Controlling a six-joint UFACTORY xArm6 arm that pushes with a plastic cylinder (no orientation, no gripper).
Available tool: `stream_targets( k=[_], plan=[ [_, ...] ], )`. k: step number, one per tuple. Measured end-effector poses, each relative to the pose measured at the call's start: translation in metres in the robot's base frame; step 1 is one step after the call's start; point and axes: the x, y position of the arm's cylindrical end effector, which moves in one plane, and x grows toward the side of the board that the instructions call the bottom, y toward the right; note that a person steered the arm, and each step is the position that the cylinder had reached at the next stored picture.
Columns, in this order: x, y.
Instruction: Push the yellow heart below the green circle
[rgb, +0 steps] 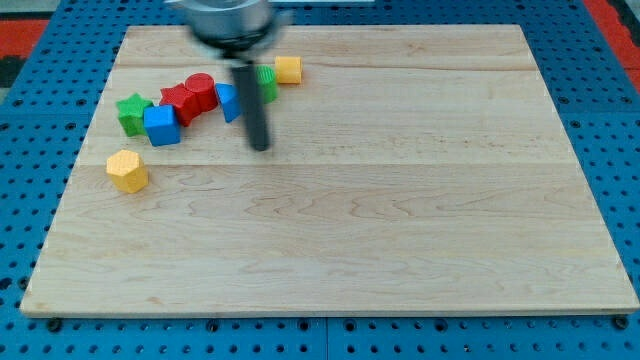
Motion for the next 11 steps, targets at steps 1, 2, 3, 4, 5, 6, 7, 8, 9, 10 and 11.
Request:
stream_targets(
  k=[1, 2, 3, 4, 5, 6, 7, 8, 9, 10, 11],
  plan=[
    [-0.102, 0.044],
    [-0.163, -0.002],
    [-0.115, -0.019],
    [-0.077, 0.003],
    [-0.1, 0.052],
    [-0.076, 0.083],
    [-0.027, 0.019],
    [-0.017, -0.067],
    [-0.017, -0.07],
    [-0.073, 0.046],
    [-0.123, 0.028]
  ],
)
